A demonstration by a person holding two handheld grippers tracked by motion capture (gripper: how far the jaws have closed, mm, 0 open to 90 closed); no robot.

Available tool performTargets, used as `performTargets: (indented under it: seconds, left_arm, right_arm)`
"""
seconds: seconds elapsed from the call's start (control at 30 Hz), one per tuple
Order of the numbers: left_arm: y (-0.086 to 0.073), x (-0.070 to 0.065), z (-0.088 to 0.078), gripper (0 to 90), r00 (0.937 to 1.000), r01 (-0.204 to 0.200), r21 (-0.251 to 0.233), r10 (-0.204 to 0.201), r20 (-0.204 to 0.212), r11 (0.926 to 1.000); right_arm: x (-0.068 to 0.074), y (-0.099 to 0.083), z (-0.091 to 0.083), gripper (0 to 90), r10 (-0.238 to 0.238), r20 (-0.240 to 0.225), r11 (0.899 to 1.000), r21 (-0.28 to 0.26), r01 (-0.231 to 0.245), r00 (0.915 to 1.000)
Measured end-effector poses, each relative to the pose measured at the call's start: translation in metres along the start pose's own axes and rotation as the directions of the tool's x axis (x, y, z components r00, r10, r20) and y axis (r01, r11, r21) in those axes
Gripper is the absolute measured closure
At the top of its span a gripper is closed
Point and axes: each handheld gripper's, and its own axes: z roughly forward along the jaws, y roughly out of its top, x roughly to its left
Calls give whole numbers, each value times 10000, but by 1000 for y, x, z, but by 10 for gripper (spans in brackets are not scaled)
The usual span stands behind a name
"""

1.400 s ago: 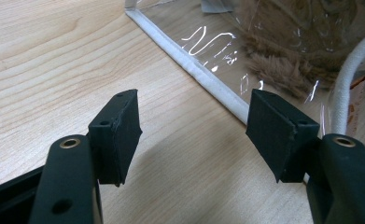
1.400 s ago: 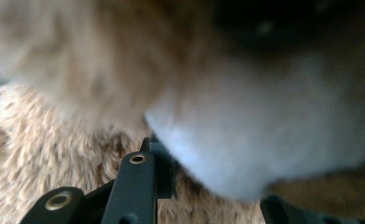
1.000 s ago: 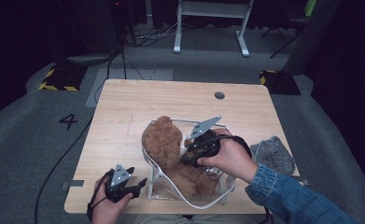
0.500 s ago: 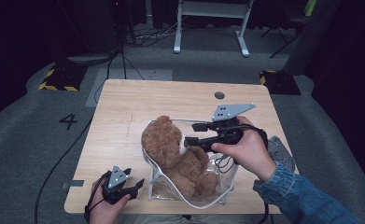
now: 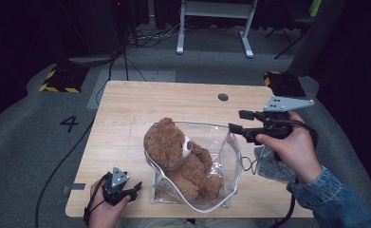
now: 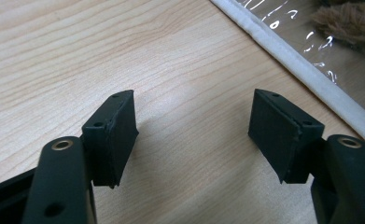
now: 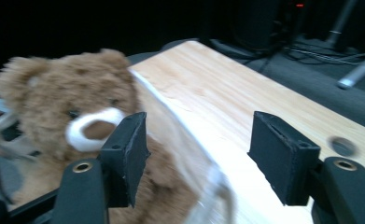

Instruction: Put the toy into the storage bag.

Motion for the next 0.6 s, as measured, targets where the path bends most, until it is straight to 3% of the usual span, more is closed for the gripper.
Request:
performTargets:
  seconds: [0.1, 0.23, 0.27, 0.3, 0.33, 0.4, 0.53, 0.6]
  left_arm:
    - [1, 3, 1, 294, 9998, 168, 57, -168, 93, 9998]
    - [1, 5, 2, 270, 9998, 177, 60, -176, -29, 9998]
    - [1, 6, 2, 263, 9998, 183, 72, -183, 60, 9998]
    - [1, 7, 2, 263, 9999, 171, 41, -171, -27, 9998]
    - [1, 9, 1, 259, 9998, 182, 81, -183, 33, 9998]
    - [1, 10, 1, 259, 9998, 177, 67, -176, -56, 9998]
    - [0, 15, 0, 259, 9999, 146, 75, -146, 42, 9999]
    - [0, 16, 0, 257, 9998, 196, 54, -197, 40, 9998]
  right_arm:
    - [-18, -10, -20, 331, 231, 628, 9997, -45, -229, 9978]
    - [-28, -17, -31, 318, 401, 993, 9992, -1, -402, 9943]
    - [-34, -22, -38, 303, 551, 1383, 9983, 91, -569, 9889]
    - [-34, -22, -38, 303, 551, 1383, 9983, 91, -569, 9889]
    - [-41, -30, -43, 292, 455, 1871, 9986, 179, -497, 9813]
    - [-43, -32, -45, 287, 400, 2043, 9986, 259, -462, 9781]
    - [-55, -53, -47, 266, 515, 2464, 9929, 912, -760, 9678]
    - [-59, -63, -47, 266, 522, 2495, 9899, 1149, -831, 9670]
